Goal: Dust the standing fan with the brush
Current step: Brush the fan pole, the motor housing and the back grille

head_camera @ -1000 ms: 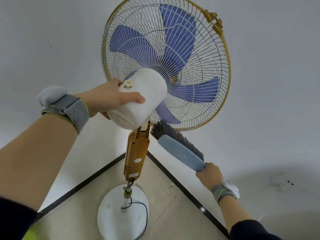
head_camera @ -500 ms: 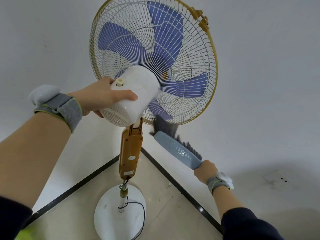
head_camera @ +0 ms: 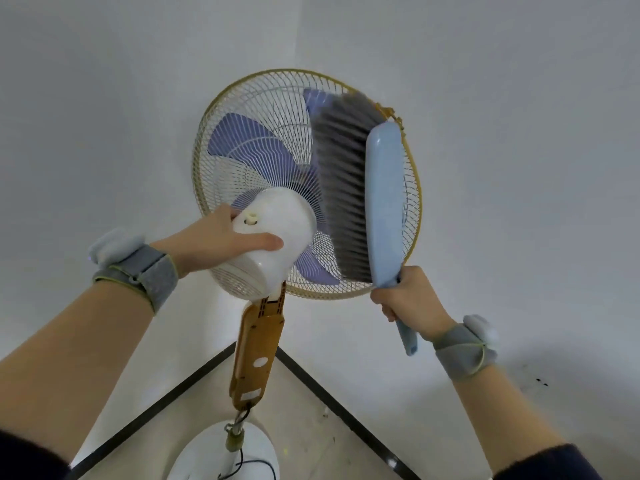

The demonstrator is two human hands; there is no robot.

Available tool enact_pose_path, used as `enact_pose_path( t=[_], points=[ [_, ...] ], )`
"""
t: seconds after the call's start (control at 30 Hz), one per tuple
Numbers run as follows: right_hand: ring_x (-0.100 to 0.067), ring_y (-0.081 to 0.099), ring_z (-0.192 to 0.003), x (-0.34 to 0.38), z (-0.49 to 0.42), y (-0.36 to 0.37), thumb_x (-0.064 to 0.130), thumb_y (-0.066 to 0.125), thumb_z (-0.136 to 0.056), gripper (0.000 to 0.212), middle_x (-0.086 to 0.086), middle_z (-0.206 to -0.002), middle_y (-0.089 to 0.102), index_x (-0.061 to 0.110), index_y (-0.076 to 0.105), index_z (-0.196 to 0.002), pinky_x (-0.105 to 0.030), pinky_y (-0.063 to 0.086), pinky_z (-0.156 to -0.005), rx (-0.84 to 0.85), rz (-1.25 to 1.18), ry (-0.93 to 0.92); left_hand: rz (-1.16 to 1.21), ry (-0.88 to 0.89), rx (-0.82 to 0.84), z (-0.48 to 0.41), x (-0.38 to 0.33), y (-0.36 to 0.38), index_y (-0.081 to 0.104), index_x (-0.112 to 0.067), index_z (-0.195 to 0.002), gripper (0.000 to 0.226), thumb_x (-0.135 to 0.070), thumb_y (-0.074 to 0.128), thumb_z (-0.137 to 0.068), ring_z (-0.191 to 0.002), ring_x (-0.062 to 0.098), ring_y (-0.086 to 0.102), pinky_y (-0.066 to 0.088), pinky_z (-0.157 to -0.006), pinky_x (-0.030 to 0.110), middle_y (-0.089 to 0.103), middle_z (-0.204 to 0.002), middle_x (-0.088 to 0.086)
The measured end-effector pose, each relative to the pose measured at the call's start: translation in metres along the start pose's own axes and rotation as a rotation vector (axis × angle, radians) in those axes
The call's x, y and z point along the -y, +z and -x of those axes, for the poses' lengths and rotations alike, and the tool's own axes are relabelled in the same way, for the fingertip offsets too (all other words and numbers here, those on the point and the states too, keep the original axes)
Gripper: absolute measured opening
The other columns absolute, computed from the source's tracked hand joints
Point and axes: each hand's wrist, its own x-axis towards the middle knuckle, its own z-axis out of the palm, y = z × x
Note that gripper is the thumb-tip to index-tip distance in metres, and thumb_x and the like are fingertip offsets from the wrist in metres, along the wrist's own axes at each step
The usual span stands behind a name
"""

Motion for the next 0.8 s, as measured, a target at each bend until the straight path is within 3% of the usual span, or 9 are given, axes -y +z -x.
enact_pose_path(
  t=[0.1, 0.23, 0.33, 0.47, 0.57, 0.7, 0.73, 0.8],
  points=[
    [-0.021, 0.043, -0.037, 0.067, -0.006, 0.007, -0.003, 0.064, -0.065, 0.020, -0.016, -0.041, 0.050, -0.004, 0.051, -0.049, -0.028, 0.038, -0.046, -0.063, 0.007, -0.092, 0.122, 0.051, 0.060, 0.005, 0.008, -0.004, 0.033, -0.024, -0.124, 0.068, -0.049, 0.074, -0.076, -0.085, 0.006, 0.054, 0.043, -0.062, 0.020, 0.050, -0.102, -0.013],
    [-0.018, 0.044, -0.033, 0.150, -0.018, 0.028, 0.003, 0.070, -0.068, 0.025, -0.015, -0.044, 0.053, 0.002, 0.053, -0.049, -0.026, 0.041, -0.043, -0.114, 0.048, -0.151, 0.288, 0.117, 0.135, 0.003, 0.023, -0.009, 0.033, -0.022, -0.129, 0.076, -0.045, 0.078, -0.073, -0.101, 0.013, 0.058, 0.051, -0.084, 0.032, 0.054, -0.113, -0.008],
    [-0.013, 0.045, -0.032, 0.193, -0.031, 0.047, 0.009, 0.073, -0.070, 0.022, -0.012, -0.048, 0.056, 0.004, 0.058, -0.055, -0.023, 0.043, -0.043, -0.126, 0.157, -0.173, 0.298, 0.170, 0.187, -0.001, 0.028, -0.012, 0.033, -0.020, -0.128, 0.077, -0.049, 0.078, -0.073, -0.105, 0.015, 0.057, 0.049, -0.089, 0.035, 0.055, -0.111, -0.010],
    [-0.020, 0.054, -0.042, 0.217, -0.051, 0.076, 0.011, 0.076, -0.070, 0.021, -0.017, -0.060, 0.061, -0.006, 0.064, -0.076, -0.030, 0.047, -0.045, -0.166, 0.174, -0.136, 0.233, 0.227, 0.244, -0.011, 0.037, -0.018, 0.035, -0.022, -0.127, 0.077, -0.055, 0.076, -0.071, -0.106, 0.016, 0.057, 0.051, -0.090, 0.037, 0.057, -0.114, -0.008],
    [-0.021, 0.053, -0.042, 0.220, -0.060, 0.092, 0.015, 0.076, -0.070, 0.022, -0.015, -0.060, 0.061, -0.001, 0.062, -0.077, -0.029, 0.046, -0.045, -0.223, 0.178, -0.120, 0.265, 0.277, 0.315, -0.015, 0.048, -0.025, 0.038, -0.028, -0.129, 0.067, -0.047, 0.075, -0.076, -0.110, 0.015, 0.056, 0.052, -0.091, 0.034, 0.057, -0.118, -0.011],
    [-0.032, 0.061, -0.053, 0.203, -0.058, 0.105, 0.021, 0.076, -0.066, 0.024, -0.018, -0.065, 0.066, 0.004, 0.063, -0.076, -0.050, 0.055, -0.055, -0.313, 0.216, -0.141, 0.313, 0.231, 0.476, -0.025, 0.064, -0.040, 0.042, -0.037, -0.133, 0.051, -0.032, 0.065, -0.088, -0.112, 0.017, 0.056, 0.048, -0.082, 0.030, 0.056, -0.125, -0.013],
    [-0.033, 0.062, -0.055, 0.199, -0.056, 0.108, 0.021, 0.077, -0.066, 0.027, -0.018, -0.066, 0.067, 0.003, 0.064, -0.081, -0.052, 0.055, -0.056, -0.324, 0.206, -0.143, 0.301, 0.229, 0.473, -0.032, 0.068, -0.046, 0.048, -0.035, -0.132, 0.048, -0.029, 0.064, -0.088, -0.111, 0.019, 0.058, 0.048, -0.082, 0.031, 0.059, -0.126, -0.009],
    [-0.028, 0.059, -0.055, 0.192, -0.054, 0.112, 0.021, 0.077, -0.068, 0.030, -0.018, -0.067, 0.067, 0.001, 0.064, -0.085, -0.052, 0.055, -0.058, -0.337, 0.169, -0.129, 0.352, 0.207, 0.288, -0.052, 0.074, -0.062, 0.057, -0.025, -0.131, 0.052, -0.025, 0.068, -0.080, -0.107, 0.018, 0.058, 0.048, -0.082, 0.028, 0.059, -0.130, 0.001]
  ],
)
